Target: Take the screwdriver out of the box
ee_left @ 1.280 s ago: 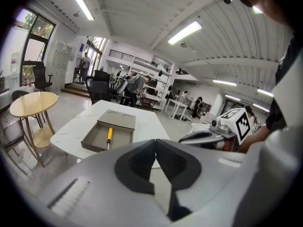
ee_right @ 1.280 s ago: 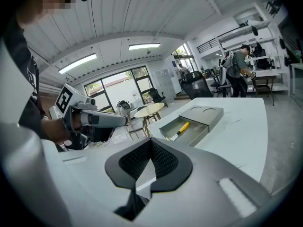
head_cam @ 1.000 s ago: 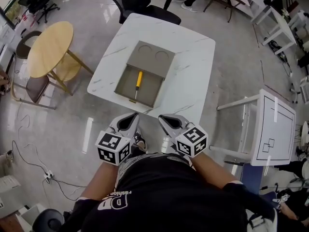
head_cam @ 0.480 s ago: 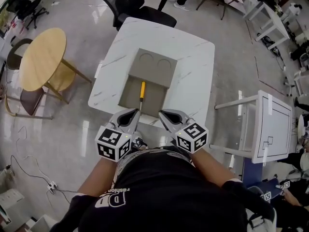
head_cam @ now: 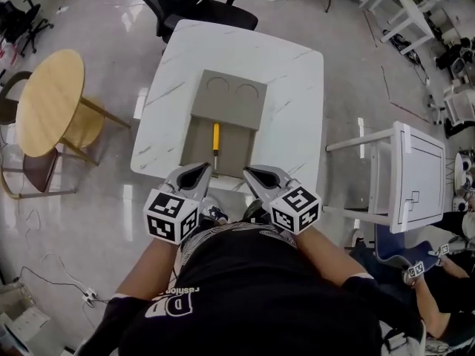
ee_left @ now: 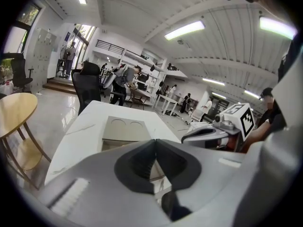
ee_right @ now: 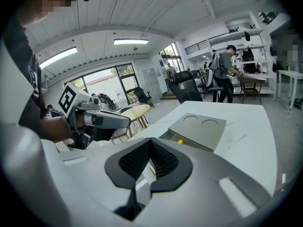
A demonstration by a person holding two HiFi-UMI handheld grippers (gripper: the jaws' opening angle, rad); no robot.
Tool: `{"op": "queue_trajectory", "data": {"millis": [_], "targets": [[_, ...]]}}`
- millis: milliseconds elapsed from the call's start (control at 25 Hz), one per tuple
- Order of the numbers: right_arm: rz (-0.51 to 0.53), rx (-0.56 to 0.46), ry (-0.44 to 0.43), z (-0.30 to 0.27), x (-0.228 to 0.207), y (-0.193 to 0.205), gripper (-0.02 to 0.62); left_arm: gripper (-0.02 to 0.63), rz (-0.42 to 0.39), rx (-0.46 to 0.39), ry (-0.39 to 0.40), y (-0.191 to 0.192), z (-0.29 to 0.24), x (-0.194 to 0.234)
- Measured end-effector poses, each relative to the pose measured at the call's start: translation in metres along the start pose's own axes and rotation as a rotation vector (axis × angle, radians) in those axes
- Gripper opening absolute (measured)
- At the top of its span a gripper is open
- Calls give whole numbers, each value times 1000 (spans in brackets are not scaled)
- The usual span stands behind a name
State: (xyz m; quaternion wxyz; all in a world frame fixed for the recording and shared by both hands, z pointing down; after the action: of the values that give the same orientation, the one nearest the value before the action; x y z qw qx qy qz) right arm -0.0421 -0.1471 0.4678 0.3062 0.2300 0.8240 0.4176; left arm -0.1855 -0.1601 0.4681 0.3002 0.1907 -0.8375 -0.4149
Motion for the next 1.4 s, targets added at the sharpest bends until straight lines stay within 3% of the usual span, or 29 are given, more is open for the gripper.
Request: {"op": "queue_trajectory", "data": {"millis": [400, 760, 1040, 1080, 1160, 1400], "targets": [[-12, -7, 2, -5, -18, -9, -5, 58, 0, 13, -4, -7, -13, 3], [20, -16, -64, -8, -38, -26, -5, 58, 15, 9, -83, -15, -23, 2], [36, -17, -105, -7, -55, -33, -5, 63, -17, 34, -199, -18, -35, 6], [37, -17, -111, -7, -58, -34, -5, 69, -16, 35, -213, -19, -36, 7], [39, -19, -120, -5, -62, -36, -5, 143, -12, 41, -238, -21, -38, 9], [31, -24, -124, 3, -77, -37, -5, 149, -22, 65, -266, -25, -49, 8]]}}
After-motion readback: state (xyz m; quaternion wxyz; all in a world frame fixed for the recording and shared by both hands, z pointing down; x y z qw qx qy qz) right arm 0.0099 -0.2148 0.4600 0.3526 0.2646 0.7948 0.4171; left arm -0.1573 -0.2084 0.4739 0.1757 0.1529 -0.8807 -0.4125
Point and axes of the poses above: the fingertips, and each gripper's own axes: z backward along the fingers, x to its left, y out of its underside, the point moved 4 cm from there along z, backward along the fingers
